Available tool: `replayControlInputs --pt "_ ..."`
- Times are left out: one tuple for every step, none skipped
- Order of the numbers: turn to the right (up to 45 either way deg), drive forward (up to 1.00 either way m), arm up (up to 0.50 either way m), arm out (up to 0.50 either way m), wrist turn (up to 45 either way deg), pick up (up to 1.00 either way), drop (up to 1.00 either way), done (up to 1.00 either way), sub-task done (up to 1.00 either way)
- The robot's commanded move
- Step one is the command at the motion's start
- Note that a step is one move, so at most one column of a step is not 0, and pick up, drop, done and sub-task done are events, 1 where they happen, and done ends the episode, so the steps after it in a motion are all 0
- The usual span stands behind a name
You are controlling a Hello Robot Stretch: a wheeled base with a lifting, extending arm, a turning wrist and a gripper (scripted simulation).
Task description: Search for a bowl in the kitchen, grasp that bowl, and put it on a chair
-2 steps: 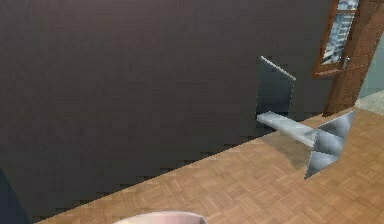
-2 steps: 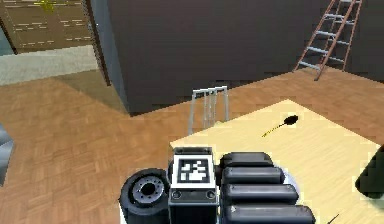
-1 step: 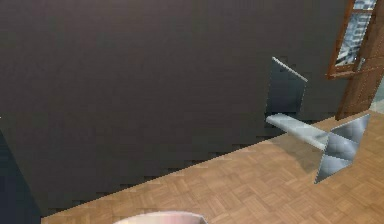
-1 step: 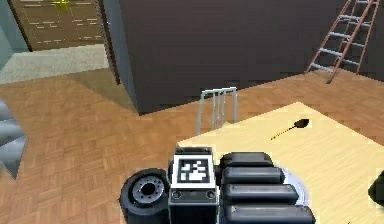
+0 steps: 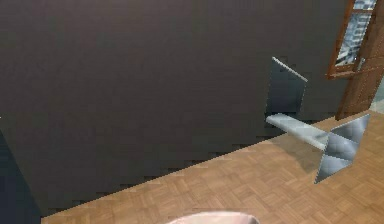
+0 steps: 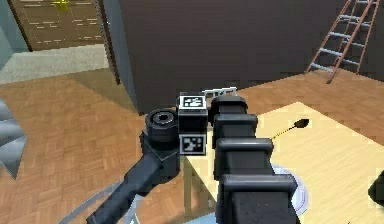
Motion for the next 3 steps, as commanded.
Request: replayControlInputs --pt "0.0 0.00 0.00 0.00 45.0 0.00 0.00 0.00 0.00" --pt "0.0 0.00 0.00 0.00 45.0 0.00 0.00 0.00 0.00" --pt "0.0 0.00 0.00 0.00 42.0 0.00 0.00 0.00 0.00"
